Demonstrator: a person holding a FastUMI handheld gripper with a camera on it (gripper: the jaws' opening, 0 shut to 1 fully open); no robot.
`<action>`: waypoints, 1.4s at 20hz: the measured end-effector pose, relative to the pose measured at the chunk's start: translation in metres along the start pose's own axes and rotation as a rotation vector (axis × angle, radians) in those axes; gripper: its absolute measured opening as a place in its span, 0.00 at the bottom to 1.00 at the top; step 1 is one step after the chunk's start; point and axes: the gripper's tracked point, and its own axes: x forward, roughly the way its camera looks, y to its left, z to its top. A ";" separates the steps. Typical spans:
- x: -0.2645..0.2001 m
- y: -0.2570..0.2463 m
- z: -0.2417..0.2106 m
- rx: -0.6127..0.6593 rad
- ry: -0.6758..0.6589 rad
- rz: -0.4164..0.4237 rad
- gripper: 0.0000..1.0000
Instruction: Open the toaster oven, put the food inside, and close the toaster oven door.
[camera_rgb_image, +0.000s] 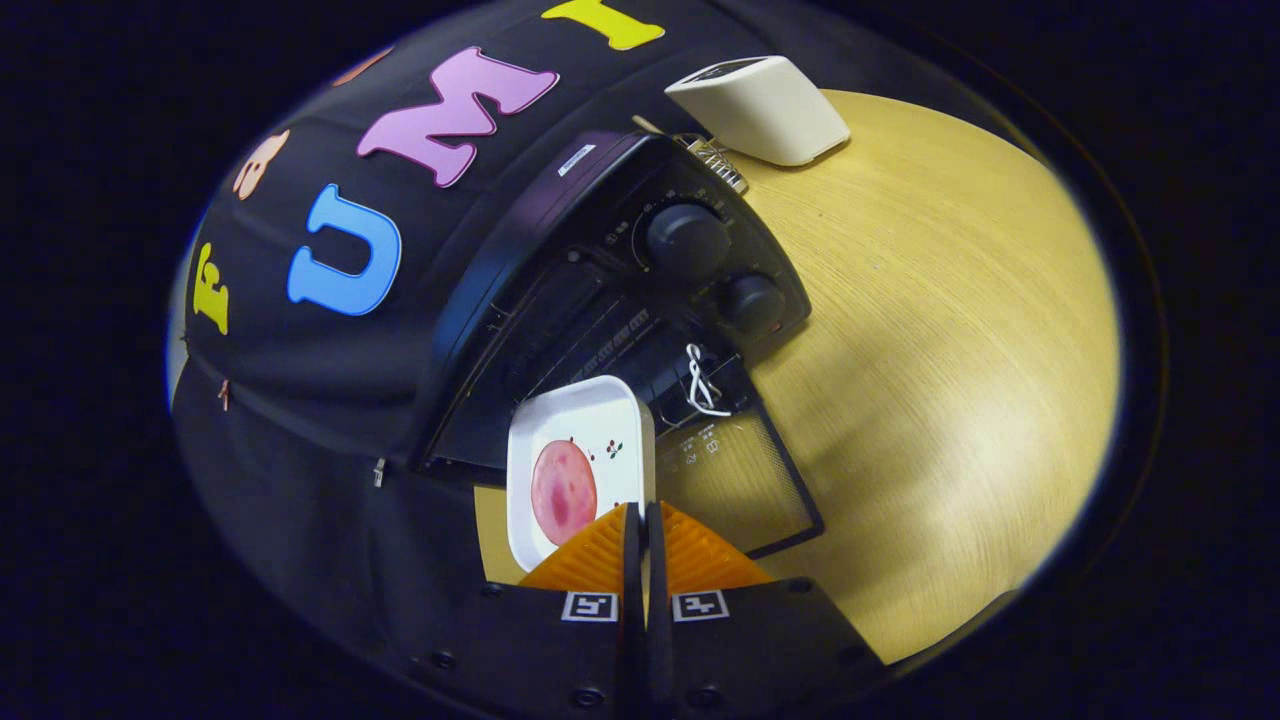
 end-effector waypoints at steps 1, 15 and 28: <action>0.008 0.003 0.000 0.013 -0.009 -0.006 0.05; 0.070 0.028 0.036 0.250 -0.257 -0.137 0.05; 0.076 0.051 0.034 0.372 -0.235 -0.044 0.13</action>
